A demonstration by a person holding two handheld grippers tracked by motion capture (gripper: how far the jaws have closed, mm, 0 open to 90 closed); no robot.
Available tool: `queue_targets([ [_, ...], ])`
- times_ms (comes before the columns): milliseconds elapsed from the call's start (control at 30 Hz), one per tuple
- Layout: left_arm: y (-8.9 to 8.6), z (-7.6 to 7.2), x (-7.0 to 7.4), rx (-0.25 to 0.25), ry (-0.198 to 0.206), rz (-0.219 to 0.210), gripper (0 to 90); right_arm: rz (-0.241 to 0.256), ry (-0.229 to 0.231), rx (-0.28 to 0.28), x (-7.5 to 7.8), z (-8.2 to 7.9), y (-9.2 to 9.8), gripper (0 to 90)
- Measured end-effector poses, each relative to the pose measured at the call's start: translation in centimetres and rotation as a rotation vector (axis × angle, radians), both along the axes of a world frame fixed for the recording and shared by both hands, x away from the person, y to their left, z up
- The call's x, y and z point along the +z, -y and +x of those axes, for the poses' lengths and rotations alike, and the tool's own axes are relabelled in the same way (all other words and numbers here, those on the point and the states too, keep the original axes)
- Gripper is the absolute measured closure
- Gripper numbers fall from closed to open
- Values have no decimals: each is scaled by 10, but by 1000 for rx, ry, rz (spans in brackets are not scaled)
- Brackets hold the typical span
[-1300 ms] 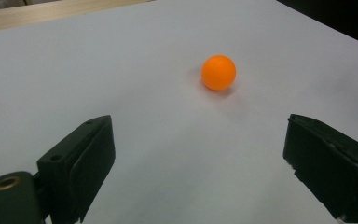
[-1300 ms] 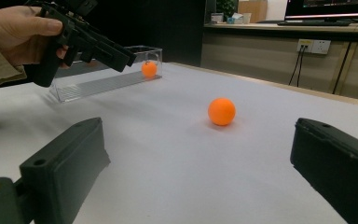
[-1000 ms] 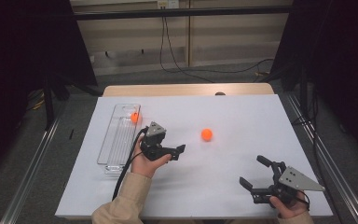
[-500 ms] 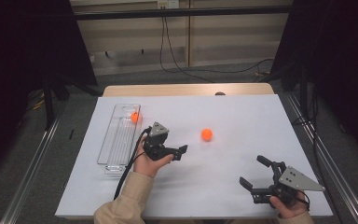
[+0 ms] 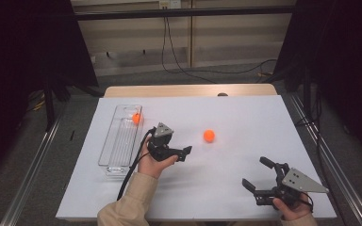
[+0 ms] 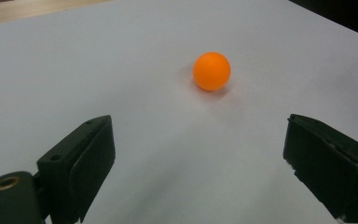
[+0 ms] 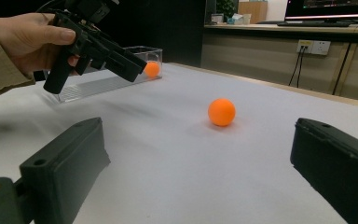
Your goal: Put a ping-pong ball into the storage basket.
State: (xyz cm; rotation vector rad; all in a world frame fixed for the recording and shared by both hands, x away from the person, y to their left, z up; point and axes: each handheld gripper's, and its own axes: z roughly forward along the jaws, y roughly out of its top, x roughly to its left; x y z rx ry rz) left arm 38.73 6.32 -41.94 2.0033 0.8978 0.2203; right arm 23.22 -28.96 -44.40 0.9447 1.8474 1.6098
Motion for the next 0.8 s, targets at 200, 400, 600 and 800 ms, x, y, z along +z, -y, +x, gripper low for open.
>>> queue_targets([
  [200, 2, 1, -1, -3, -2, 9, 89, 0, 1, 1, 0, 0, 0, 26],
  [400, 4, 2, -2, -6, -2, 5, 89, 0, 1, 1, 0, 0, 0, 26],
  [600, 8, 3, -2, -10, 0, 1, 89, 0, 1, 1, 0, 0, 0, 26],
  [800, 9, 4, -1, -14, 6, 3, 89, 1, 0, 1, 0, 0, 0, 26],
])
